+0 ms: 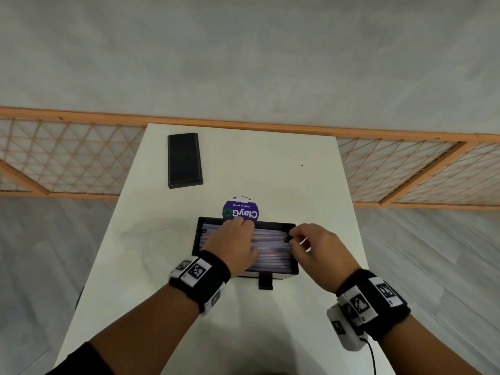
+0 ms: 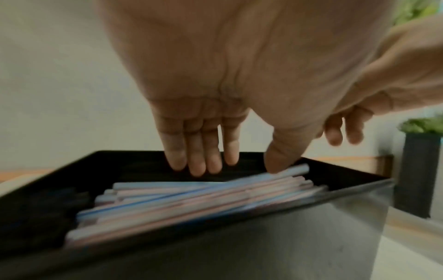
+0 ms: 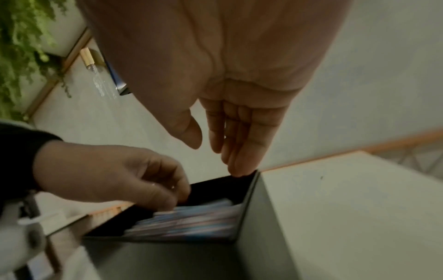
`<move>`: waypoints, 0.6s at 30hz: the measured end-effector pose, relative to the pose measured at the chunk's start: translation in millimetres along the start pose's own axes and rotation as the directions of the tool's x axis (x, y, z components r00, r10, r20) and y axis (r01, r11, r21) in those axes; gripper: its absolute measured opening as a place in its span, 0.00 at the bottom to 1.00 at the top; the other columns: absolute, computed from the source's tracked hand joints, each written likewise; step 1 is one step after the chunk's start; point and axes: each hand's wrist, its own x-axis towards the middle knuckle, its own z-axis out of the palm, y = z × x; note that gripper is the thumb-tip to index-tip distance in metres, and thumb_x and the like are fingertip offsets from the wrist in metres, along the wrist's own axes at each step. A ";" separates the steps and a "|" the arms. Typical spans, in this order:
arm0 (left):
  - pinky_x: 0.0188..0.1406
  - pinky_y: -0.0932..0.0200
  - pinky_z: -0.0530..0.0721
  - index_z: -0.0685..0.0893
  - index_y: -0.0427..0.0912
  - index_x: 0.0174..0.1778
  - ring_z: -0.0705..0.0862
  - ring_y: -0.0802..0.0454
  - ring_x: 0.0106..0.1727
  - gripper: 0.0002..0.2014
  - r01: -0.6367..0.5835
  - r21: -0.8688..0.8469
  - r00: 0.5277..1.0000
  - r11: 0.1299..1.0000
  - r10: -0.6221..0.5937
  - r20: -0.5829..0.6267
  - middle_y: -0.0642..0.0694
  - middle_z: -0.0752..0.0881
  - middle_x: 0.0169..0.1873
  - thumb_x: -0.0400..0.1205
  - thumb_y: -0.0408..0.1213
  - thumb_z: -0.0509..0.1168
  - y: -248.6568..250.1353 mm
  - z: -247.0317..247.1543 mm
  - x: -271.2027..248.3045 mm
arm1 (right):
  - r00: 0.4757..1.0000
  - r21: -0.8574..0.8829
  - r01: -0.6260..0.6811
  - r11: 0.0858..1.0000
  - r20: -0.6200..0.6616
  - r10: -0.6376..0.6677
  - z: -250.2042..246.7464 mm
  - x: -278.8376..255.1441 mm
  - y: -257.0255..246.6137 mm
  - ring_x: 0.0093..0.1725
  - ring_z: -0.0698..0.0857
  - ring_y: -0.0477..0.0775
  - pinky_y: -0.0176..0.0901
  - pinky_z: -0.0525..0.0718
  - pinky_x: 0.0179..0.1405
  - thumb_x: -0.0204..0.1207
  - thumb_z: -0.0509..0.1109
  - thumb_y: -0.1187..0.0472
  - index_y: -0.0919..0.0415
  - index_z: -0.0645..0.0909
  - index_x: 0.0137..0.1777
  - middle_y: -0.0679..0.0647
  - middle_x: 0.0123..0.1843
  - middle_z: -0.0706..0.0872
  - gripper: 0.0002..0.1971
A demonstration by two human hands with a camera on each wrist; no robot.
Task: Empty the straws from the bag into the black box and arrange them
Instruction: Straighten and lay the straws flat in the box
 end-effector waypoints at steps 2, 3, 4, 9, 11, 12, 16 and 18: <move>0.53 0.50 0.82 0.78 0.45 0.57 0.79 0.48 0.53 0.09 0.000 -0.075 0.986 0.997 -0.013 -0.167 0.48 0.79 0.54 0.85 0.44 0.63 -10.6 -0.5 -7.4 | 0.999 0.069 -0.030 0.997 0.028 0.029 7.5 -2.1 -5.8 0.46 0.85 0.42 0.34 0.81 0.48 0.82 0.68 0.56 0.50 0.82 0.58 0.43 0.49 0.86 0.08; 0.53 0.50 0.82 0.79 0.45 0.57 0.79 0.48 0.53 0.08 0.022 -0.101 0.970 0.995 -0.046 -0.239 0.49 0.80 0.54 0.85 0.42 0.62 -17.5 -0.9 -10.7 | 0.997 0.083 -0.056 0.995 0.054 0.052 10.4 -1.9 -9.4 0.48 0.85 0.43 0.36 0.82 0.50 0.82 0.68 0.55 0.51 0.82 0.60 0.44 0.51 0.86 0.09; 0.54 0.50 0.83 0.79 0.46 0.58 0.79 0.48 0.54 0.07 0.059 -0.137 0.956 0.989 -0.095 -0.278 0.49 0.80 0.55 0.86 0.40 0.61 -24.4 -1.6 -13.8 | 0.994 0.084 -0.082 0.993 0.085 0.075 13.2 -0.4 -12.8 0.48 0.85 0.44 0.36 0.82 0.49 0.81 0.68 0.54 0.52 0.81 0.59 0.45 0.51 0.86 0.09; 0.56 0.47 0.85 0.79 0.46 0.62 0.81 0.47 0.53 0.10 0.142 -0.186 0.936 0.972 -0.193 -0.296 0.49 0.80 0.58 0.87 0.39 0.58 -45.8 7.8 -25.6 | 0.946 -0.013 -0.221 0.975 0.240 0.218 35.0 15.9 -31.7 0.45 0.79 0.48 0.35 0.72 0.39 0.78 0.68 0.50 0.57 0.71 0.54 0.52 0.53 0.79 0.13; 0.54 0.46 0.84 0.80 0.45 0.61 0.82 0.46 0.51 0.10 0.127 -0.153 0.930 0.980 -0.172 -0.324 0.48 0.81 0.57 0.85 0.38 0.60 -43.0 12.0 -28.6 | 0.900 -0.039 -0.327 0.944 0.293 0.324 45.2 26.7 -40.3 0.54 0.81 0.56 0.43 0.75 0.45 0.77 0.68 0.47 0.62 0.71 0.61 0.57 0.61 0.78 0.22; 0.55 0.46 0.84 0.81 0.45 0.61 0.83 0.46 0.51 0.10 0.141 -0.142 0.924 0.980 -0.182 -0.338 0.48 0.82 0.58 0.84 0.37 0.62 -41.4 13.9 -30.2 | 0.871 -0.062 -0.372 0.926 0.321 0.372 49.1 31.9 -43.9 0.58 0.81 0.59 0.44 0.75 0.47 0.77 0.67 0.47 0.66 0.70 0.66 0.60 0.64 0.78 0.26; 0.69 0.41 0.80 0.81 0.43 0.68 0.78 0.39 0.70 0.16 0.254 -0.234 0.869 0.938 -0.328 -0.372 0.41 0.77 0.72 0.84 0.33 0.62 -49.3 19.6 -36.6 | 0.874 -0.130 -0.368 0.921 0.289 0.390 54.6 38.9 -46.1 0.59 0.82 0.63 0.47 0.80 0.51 0.82 0.63 0.53 0.66 0.72 0.60 0.63 0.62 0.80 0.17; 0.71 0.48 0.78 0.80 0.44 0.72 0.78 0.42 0.70 0.17 0.258 -0.342 0.861 0.903 -0.376 -0.343 0.41 0.76 0.74 0.87 0.32 0.59 -58.2 20.0 -38.4 | 0.909 -0.123 -0.346 0.930 0.202 0.365 48.3 36.0 -42.0 0.53 0.83 0.63 0.49 0.82 0.49 0.82 0.61 0.55 0.64 0.73 0.57 0.61 0.55 0.83 0.12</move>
